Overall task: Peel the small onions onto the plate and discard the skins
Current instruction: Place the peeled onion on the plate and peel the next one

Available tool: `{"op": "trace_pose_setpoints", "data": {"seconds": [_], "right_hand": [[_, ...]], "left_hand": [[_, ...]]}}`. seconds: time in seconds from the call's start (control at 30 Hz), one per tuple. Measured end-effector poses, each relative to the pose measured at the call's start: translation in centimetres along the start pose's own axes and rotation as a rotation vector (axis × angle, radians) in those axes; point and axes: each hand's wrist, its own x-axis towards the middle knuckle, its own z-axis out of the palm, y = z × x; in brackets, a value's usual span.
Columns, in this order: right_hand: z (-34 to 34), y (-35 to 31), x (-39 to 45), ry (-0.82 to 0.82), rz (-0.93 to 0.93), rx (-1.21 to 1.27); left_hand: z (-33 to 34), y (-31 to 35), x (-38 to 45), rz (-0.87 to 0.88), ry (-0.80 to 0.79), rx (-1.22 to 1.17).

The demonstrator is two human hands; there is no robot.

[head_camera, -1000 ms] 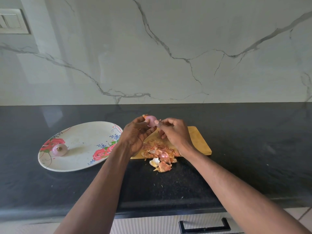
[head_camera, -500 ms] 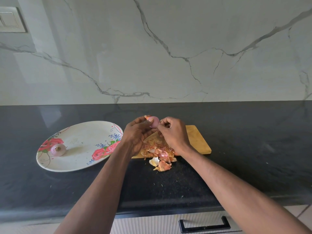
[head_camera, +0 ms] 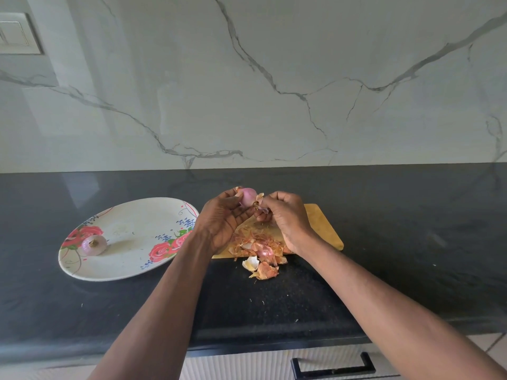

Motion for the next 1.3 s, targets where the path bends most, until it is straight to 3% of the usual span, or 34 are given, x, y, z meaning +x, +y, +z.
{"op": "trace_pose_setpoints", "data": {"seconds": [0.13, 0.3, 0.53, 0.67, 1.07, 1.2, 1.3], "right_hand": [[-0.2, -0.3, -0.3, -0.051, -0.111, -0.064], [-0.1, 0.3, 0.0, 0.006, -0.263, -0.264], [0.0, 0.8, 0.1, 0.038, -0.342, -0.429], [0.1, 0.6, 0.2, 0.061, -0.299, -0.441], [-0.3, 0.1, 0.3, 0.057, -0.083, -0.168], [-0.3, 0.2, 0.2, 0.037, -0.129, -0.239], [-0.2, 0.4, -0.1, 0.028, -0.278, -0.434]], "left_hand": [[-0.1, 0.1, 0.2, -0.002, 0.018, 0.004], [0.2, 0.1, -0.2, -0.013, 0.012, 0.000], [0.3, -0.3, -0.2, 0.004, 0.041, 0.073], [0.1, -0.2, -0.1, 0.001, 0.059, 0.088], [0.1, 0.2, -0.3, -0.014, 0.075, -0.004], [-0.1, 0.3, -0.2, -0.011, 0.073, 0.021], [-0.2, 0.3, -0.2, -0.007, 0.081, 0.023]]}}
